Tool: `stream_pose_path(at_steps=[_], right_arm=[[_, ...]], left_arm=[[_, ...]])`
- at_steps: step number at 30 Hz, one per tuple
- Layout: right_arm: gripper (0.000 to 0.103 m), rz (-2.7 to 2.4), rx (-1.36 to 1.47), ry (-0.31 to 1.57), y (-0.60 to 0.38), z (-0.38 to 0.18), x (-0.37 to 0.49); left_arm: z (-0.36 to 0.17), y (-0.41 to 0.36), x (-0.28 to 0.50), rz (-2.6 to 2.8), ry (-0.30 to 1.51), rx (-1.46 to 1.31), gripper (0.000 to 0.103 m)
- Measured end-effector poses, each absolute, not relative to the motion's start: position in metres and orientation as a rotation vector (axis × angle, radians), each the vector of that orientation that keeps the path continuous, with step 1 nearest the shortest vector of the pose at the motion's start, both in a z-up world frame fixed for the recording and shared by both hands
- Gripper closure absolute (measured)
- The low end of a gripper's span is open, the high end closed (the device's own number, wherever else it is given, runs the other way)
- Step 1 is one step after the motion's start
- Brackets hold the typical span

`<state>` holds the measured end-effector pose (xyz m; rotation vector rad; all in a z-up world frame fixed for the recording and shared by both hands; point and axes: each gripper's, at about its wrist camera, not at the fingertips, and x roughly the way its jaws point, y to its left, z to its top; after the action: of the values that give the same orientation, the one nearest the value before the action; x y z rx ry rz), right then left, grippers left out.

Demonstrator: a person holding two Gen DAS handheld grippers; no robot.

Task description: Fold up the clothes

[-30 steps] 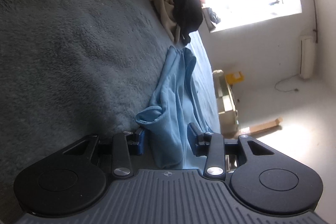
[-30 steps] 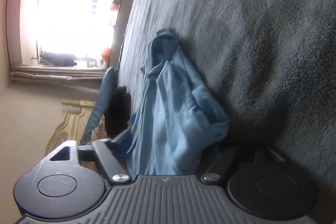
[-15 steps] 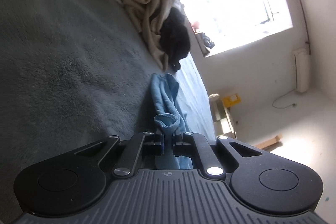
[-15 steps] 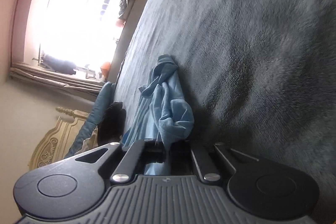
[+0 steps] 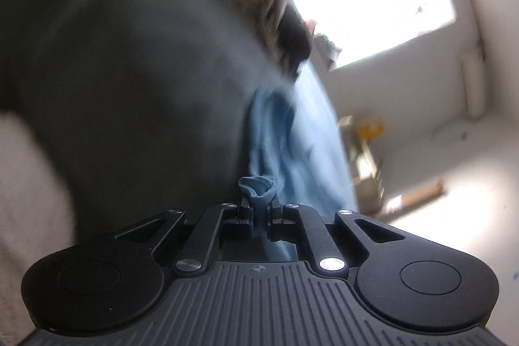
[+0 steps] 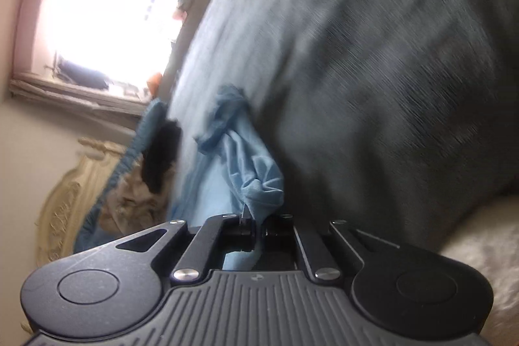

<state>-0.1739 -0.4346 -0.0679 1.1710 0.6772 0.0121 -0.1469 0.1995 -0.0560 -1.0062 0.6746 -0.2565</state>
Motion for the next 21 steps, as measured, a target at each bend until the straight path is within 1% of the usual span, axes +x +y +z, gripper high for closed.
stream_pose_path(at_steps=[1, 2, 3, 4, 5, 6, 7, 10, 12, 15, 18, 21], right_arm=[[0.079, -0.003, 1.151, 0.694, -0.437, -0.068, -0.173], [0.077, -0.019, 1.131, 0.711, -0.439, -0.067, -0.172], [0.069, -0.032, 1.104, 0.719, -0.440, -0.063, -0.172], [0.052, -0.049, 1.051, 0.710, -0.440, -0.052, -0.176], [0.044, -0.078, 0.978, 0.691, -0.438, -0.038, -0.183], [0.040, -0.109, 0.899, 0.668, -0.436, -0.024, -0.189], [0.039, -0.141, 0.820, 0.640, -0.433, -0.010, -0.196], [0.038, -0.191, 0.663, 0.549, -0.420, 0.018, -0.206], [0.038, -0.159, 0.570, 0.519, -0.400, 0.028, -0.196], [0.042, -0.077, 0.391, 0.537, -0.353, 0.031, -0.160], [0.046, 0.029, 0.178, 0.552, -0.300, 0.029, -0.124], [0.047, 0.203, -0.088, 0.530, -0.232, 0.026, -0.097]], left_arm=[[-0.060, 0.200, -0.146, -0.236, 0.692, -0.991, 0.090], [-0.062, 0.201, -0.145, -0.222, 0.702, -0.977, 0.086], [-0.058, 0.203, -0.145, -0.222, 0.690, -0.954, 0.082], [-0.051, 0.204, -0.146, -0.222, 0.660, -0.911, 0.078], [-0.043, 0.205, -0.146, -0.221, 0.630, -0.868, 0.076], [-0.035, 0.205, -0.145, -0.216, 0.601, -0.819, 0.070], [-0.026, 0.205, -0.143, -0.201, 0.571, -0.755, 0.068], [-0.004, 0.197, -0.124, -0.222, 0.510, -0.588, 0.068], [0.008, 0.184, -0.103, -0.249, 0.496, -0.478, 0.067], [0.020, 0.154, -0.067, -0.310, 0.494, -0.312, 0.067], [0.020, 0.124, -0.041, -0.319, 0.494, -0.099, 0.067], [0.014, 0.108, -0.021, -0.333, 0.523, 0.063, 0.067]])
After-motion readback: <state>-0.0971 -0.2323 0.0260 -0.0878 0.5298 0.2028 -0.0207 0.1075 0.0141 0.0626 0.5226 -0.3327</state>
